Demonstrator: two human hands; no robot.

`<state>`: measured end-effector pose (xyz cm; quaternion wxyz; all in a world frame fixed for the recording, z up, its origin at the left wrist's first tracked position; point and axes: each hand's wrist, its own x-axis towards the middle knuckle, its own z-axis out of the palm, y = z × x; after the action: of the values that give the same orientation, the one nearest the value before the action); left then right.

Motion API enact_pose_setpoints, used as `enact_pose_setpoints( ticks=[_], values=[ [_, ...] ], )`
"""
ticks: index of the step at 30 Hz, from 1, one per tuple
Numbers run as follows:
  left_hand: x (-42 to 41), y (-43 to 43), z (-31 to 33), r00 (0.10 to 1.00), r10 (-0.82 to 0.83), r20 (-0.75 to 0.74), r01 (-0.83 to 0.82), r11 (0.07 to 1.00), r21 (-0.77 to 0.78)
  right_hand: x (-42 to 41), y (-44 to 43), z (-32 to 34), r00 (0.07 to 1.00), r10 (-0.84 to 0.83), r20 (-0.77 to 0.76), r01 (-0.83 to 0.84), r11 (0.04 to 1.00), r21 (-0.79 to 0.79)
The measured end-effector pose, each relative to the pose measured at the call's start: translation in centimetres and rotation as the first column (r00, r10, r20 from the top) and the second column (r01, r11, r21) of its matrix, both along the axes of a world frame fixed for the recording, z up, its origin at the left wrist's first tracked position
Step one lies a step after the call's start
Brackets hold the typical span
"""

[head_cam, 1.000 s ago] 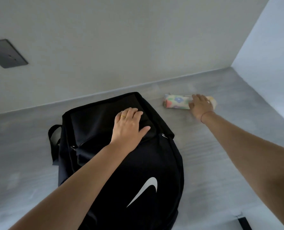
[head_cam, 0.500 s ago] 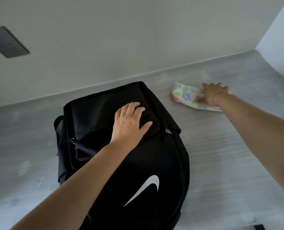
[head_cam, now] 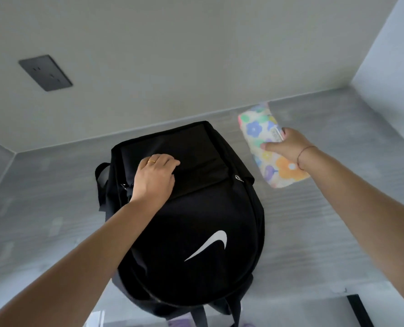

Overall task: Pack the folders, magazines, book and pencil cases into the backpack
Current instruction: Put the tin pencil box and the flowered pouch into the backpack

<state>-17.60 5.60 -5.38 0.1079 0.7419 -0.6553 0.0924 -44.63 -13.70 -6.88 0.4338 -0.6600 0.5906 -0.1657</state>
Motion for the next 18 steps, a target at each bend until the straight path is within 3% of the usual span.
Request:
enact_pose_setpoints(
  ticks=[3,6,8,13,15,18],
  values=[
    [1.4,1.0,1.7,0.998,0.049,-0.041,-0.051,0.998,-0.043,0.6,4.9,4.0,0.951,0.023,0.307,-0.056,0.993,0.099],
    [2.2,0.9,3.5,0.965,0.158,-0.21,-0.173,0.983,-0.057,2.1,10.6,6.8,0.844,-0.039,0.534,-0.2,0.903,0.381],
    [2.3,0.1,4.6,0.911,0.224,-0.347,-0.253,0.967,-0.039,3.1,13.7,7.2,0.822,-0.104,0.56,-0.269,0.796,0.542],
    [2.2,-0.6,6.1,0.82,0.276,-0.501,-0.334,0.942,-0.028,7.0,19.0,5.1,0.809,-0.199,0.553,-0.34,0.609,0.717],
    [2.3,-0.4,6.1,0.827,0.273,-0.492,-0.327,0.945,-0.026,8.9,19.5,4.4,0.782,-0.292,0.55,-0.292,0.609,0.737],
    [2.3,0.1,5.8,0.862,0.241,-0.446,-0.283,0.959,-0.029,11.8,18.4,3.7,0.712,-0.459,0.532,-0.087,0.694,0.715]
  ],
)
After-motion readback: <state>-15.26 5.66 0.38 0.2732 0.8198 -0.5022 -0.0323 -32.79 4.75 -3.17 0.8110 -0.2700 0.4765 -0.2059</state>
